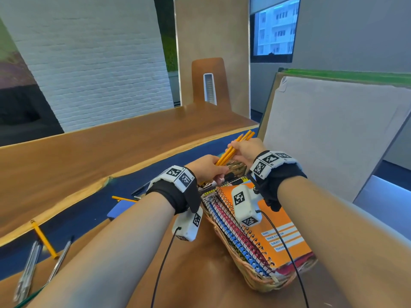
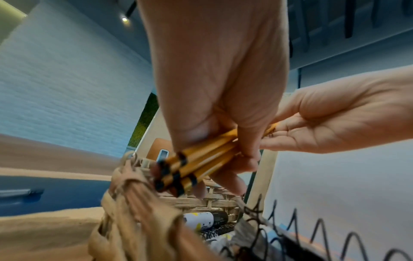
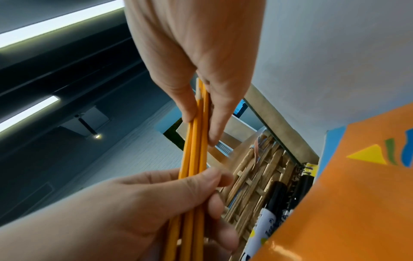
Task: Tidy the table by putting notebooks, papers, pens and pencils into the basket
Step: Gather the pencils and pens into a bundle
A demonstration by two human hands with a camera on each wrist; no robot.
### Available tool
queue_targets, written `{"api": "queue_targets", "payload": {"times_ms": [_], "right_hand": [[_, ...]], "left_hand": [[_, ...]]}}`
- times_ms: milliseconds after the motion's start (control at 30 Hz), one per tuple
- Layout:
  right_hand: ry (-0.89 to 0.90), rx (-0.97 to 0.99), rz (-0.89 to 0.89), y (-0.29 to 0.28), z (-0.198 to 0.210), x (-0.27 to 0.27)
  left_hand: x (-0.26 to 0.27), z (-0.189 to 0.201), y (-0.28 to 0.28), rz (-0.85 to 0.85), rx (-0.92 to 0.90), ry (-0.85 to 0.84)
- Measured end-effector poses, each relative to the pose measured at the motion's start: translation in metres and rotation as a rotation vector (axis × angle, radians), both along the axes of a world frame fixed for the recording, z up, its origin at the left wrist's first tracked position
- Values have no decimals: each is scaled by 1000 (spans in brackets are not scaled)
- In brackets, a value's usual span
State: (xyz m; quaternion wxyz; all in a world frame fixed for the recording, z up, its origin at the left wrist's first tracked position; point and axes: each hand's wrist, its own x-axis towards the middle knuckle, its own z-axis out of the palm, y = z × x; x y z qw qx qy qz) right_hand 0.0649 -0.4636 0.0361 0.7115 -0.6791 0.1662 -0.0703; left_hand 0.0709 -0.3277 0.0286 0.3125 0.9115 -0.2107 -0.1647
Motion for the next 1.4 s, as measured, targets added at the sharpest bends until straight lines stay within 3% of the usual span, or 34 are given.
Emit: {"api": "queue_targets", "payload": {"times_ms": [233, 333, 500, 633, 867, 1133, 1400], "right_hand": [[200, -293, 121, -17, -22, -1], [226, -397, 128, -22, -22, -11], [240, -604, 137, -21, -16, -15], [219, -748, 257, -8, -15, -10], [216, -1073, 474, 15, -15, -9], [219, -1182, 501, 21, -17, -8], [275, -1210, 477, 19, -21, -1]], "left_hand": [[3, -11, 2, -62, 472, -101], [7, -20, 2, -47, 565, -127], [9, -25, 2, -30, 467, -187], [8, -17, 7, 23, 337, -200], [4, 1, 18, 43, 427, -218], [0, -18, 11, 109, 172, -247], [2, -9, 23, 57, 285, -160]]}}
